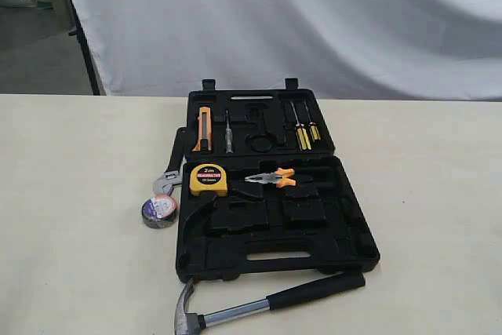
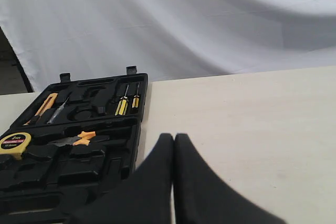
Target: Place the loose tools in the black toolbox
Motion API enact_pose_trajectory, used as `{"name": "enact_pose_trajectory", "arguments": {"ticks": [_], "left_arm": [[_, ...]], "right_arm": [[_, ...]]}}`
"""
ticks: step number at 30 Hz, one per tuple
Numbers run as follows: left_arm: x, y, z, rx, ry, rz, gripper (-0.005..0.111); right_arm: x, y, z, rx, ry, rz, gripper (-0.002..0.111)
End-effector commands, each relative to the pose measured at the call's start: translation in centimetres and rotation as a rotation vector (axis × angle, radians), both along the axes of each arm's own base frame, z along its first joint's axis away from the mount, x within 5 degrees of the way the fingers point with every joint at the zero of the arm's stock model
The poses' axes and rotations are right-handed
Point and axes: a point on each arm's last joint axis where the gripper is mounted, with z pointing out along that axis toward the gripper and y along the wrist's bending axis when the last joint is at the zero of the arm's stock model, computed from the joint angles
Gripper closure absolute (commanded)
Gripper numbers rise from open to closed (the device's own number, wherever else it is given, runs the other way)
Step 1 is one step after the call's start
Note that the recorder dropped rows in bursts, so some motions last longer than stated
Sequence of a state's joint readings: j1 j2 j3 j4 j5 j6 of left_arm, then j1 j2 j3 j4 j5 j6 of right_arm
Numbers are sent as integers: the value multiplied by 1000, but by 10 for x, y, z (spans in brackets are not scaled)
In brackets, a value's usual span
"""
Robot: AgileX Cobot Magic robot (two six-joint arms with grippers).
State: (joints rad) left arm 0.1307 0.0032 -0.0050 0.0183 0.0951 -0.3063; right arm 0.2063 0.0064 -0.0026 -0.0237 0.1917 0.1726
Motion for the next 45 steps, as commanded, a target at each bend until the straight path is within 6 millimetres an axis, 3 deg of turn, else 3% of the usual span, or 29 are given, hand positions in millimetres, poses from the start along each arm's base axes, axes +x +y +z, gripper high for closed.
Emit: {"name": "enact_pose_trajectory", "arguments": {"ticks": [1,12,24,27,30,40,45], "left_arm": [[-1,1,2,2,-13,26,106],[-1,1,2,2,-13,26,106],[-1,1,2,2,-13,26,106],[-1,1,2,2,-13,26,106],[-1,1,2,2,-13,26,106],[-1,1,2,2,-13,26,106],[-1,1,2,2,-13,26,106]], "right_arm": [[0,-1,0,-10,-11,-6,109],[0,0,2,-1,-28,-5,109],[0,0,18,39,-205,-1,109],[-2,0,26,199,-265,8,109],[-2,0,27,317,-250,14,109],[-1,0,20,248,-187,5,109],[16,5,13,223,-12,3,109]]}}
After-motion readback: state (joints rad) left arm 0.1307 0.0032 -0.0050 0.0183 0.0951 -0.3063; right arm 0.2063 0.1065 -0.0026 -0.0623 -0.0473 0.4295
